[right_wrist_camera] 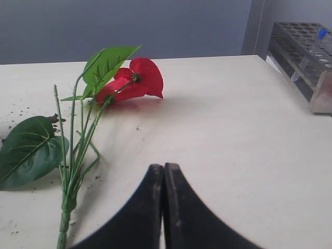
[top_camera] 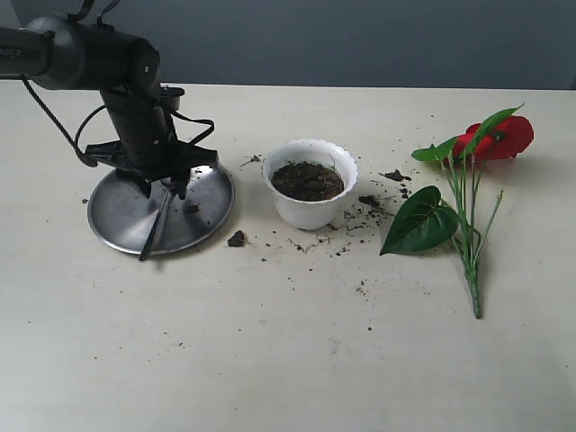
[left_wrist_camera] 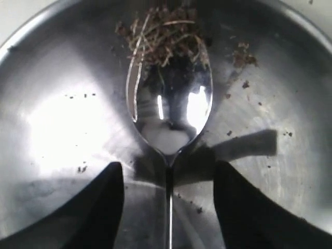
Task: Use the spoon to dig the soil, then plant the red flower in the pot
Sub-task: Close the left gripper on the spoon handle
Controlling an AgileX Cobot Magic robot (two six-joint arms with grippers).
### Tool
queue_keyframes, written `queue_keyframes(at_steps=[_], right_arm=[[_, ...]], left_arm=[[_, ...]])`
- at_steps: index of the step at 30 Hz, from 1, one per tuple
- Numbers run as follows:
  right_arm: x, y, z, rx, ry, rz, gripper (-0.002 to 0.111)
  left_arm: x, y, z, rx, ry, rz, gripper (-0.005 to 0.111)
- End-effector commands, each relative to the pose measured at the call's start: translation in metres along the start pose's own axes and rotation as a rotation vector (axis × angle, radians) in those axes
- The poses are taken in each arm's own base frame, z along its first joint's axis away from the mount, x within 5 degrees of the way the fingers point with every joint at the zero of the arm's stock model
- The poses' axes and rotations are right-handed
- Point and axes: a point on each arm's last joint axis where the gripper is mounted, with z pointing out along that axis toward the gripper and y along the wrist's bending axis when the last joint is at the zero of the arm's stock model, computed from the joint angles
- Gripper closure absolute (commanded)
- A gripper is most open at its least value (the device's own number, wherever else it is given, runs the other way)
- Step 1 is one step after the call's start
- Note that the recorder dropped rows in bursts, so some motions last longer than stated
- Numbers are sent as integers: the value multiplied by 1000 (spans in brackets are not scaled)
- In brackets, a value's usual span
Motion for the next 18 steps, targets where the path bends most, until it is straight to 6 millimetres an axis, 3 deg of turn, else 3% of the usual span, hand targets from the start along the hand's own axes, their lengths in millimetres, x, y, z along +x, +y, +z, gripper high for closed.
queue_keyframes(at_steps=[1,14,18], right_arm=[[0,0,0,-2,-5,-1,108],[0,0,0,-2,-5,-1,108],[0,0,0,-2,-5,-1,108]], left_arm=[[-2,-1,0,14,-14,-6,56],[-1,-1,0,8,-1,21,56],[2,0,12,-3,34,27,56]])
